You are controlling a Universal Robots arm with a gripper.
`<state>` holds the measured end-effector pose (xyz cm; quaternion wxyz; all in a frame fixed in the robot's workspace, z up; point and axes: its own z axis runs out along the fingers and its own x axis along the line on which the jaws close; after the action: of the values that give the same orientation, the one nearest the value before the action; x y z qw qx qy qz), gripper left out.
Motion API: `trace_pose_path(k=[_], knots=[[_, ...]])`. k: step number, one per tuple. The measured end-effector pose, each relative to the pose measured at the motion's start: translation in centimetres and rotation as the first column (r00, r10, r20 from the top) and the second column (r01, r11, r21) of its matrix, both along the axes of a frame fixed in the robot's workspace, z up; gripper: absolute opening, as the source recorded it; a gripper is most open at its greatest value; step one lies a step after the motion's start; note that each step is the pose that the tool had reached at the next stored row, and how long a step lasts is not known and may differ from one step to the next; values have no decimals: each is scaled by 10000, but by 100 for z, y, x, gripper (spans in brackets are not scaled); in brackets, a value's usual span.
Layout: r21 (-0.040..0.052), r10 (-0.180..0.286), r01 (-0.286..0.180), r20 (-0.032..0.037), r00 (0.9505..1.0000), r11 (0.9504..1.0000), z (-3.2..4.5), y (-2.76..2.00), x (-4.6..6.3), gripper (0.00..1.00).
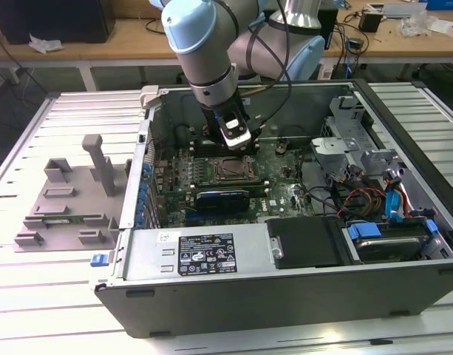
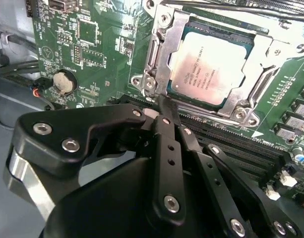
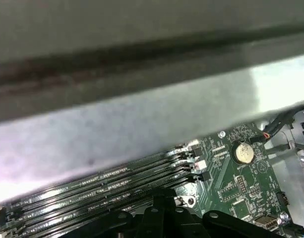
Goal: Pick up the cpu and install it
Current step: 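Install the first cpu locking lever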
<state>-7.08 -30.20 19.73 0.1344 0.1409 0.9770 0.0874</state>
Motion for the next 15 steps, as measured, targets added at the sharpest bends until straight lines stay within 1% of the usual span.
trace_pose_path(k=[4,6,7,9,10,13,14,15], knots=[[-5,1,-1,1,10000,10000,139,1,1,11],[-45,1,-1,0,10000,10000,171,1,1,11],[-146,0,0,3,10000,9999,178,1,1,11],[-452,0,0,-1,10000,9990,181,1,0,11],[-491,1,-1,-1,10000,9988,181,0,0,11],[-496,0,-1,-5,10000,9988,180,1,1,11],[-515,0,-1,-21,10000,9987,179,1,1,11],[-576,0,-3,-54,10000,9983,179,1,2,11]])
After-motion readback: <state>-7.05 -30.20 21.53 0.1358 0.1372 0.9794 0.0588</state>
